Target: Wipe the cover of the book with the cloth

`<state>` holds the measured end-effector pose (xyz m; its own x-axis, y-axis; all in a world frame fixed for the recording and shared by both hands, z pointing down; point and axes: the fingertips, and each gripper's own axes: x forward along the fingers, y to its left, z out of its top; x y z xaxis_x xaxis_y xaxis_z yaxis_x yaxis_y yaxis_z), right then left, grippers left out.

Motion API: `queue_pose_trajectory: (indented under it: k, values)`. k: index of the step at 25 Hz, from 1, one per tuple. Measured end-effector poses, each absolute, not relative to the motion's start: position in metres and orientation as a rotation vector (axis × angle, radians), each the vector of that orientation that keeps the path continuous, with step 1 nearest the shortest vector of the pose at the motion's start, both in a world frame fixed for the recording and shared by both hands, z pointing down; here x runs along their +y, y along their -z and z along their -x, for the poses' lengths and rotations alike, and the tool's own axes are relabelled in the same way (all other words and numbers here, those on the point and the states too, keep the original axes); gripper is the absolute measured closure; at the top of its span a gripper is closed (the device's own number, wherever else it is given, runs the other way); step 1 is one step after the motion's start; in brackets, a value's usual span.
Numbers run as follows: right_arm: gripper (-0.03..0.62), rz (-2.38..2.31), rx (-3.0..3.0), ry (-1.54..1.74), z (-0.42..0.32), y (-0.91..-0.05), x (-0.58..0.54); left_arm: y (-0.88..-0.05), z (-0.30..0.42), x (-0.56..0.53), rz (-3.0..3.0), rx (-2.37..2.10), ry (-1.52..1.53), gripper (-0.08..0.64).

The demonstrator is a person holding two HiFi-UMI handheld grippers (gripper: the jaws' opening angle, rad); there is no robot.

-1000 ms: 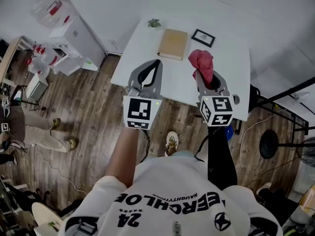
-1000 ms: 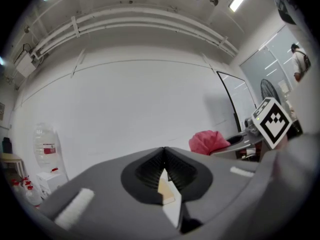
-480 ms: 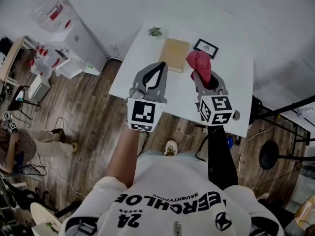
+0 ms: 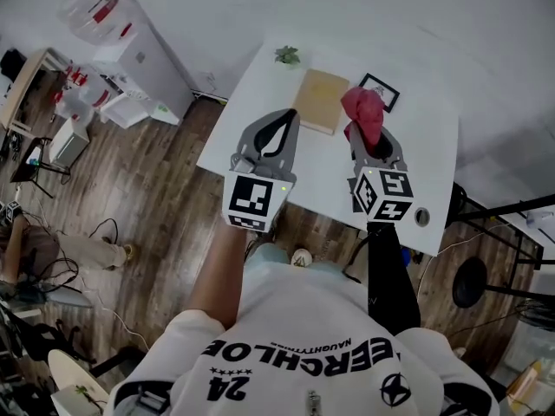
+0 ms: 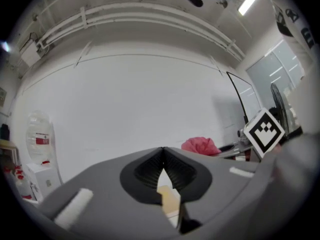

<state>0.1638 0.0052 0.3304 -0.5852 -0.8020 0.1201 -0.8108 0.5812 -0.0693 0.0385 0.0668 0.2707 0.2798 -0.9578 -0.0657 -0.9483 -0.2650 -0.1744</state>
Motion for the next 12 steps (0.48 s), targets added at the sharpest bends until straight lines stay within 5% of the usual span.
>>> queue_pose_trajectory:
  k: [12]
  values:
    - [0.488,-1.559,-2.724,-0.29,-0.133,-0.326,-0.087,-0.273,0.012,-0.068,2.422,1.712,0.021,0.517]
